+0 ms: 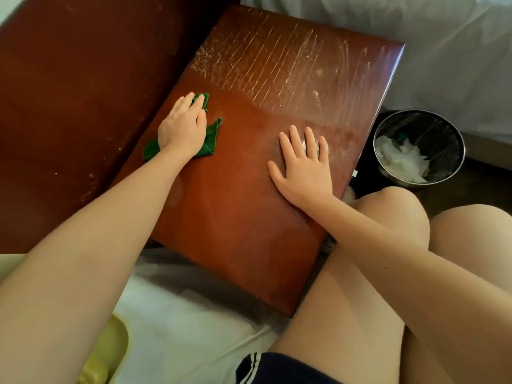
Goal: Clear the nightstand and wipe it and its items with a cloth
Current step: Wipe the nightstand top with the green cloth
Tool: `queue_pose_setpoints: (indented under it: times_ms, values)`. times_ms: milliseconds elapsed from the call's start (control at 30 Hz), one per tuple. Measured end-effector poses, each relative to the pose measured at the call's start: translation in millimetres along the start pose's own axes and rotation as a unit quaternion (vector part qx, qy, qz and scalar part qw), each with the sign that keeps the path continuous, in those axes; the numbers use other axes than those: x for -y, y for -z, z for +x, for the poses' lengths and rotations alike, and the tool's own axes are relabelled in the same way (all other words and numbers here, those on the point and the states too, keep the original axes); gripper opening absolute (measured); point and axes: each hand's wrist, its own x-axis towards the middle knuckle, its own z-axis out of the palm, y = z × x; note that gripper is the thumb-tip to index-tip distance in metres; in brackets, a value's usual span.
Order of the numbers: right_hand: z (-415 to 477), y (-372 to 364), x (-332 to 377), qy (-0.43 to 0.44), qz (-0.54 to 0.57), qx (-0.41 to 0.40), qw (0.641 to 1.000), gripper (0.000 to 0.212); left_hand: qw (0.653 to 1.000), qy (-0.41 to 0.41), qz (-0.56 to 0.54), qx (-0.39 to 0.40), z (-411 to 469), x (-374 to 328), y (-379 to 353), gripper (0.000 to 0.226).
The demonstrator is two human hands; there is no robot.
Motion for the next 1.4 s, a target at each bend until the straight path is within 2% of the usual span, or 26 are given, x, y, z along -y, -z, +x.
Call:
queue_pose_setpoints:
  times_ms: [233, 733, 1233, 1400]
  values:
    - [3.3, -3.5, 2.9, -0.01, -0.009, -0.024, 1.0, 0.071, 0.999, 0.051, -0.006, -0.008, 36.8, 12.2, -0.6, 0.047]
    - [5.1, -7.8, 3.3, -0.015, -0.012, -0.045, 0.999, 0.067, 1.0, 0.005, -0.026, 0.003, 89.0, 11.1, 6.5, 0.046]
    - [5.1, -7.1, 3.2, -0.01, -0.008, -0.047, 0.999, 0.068, 0.986, -0.166, 0.005, 0.017, -3.9, 3.7, -0.5, 0.044]
    - [5.6, -6.5, 2.6, -0.011, -0.011, -0.041, 0.999, 0.069, 0.982, -0.191, 0.008, 0.011, -13.9, 7.3, -2.4, 0.044]
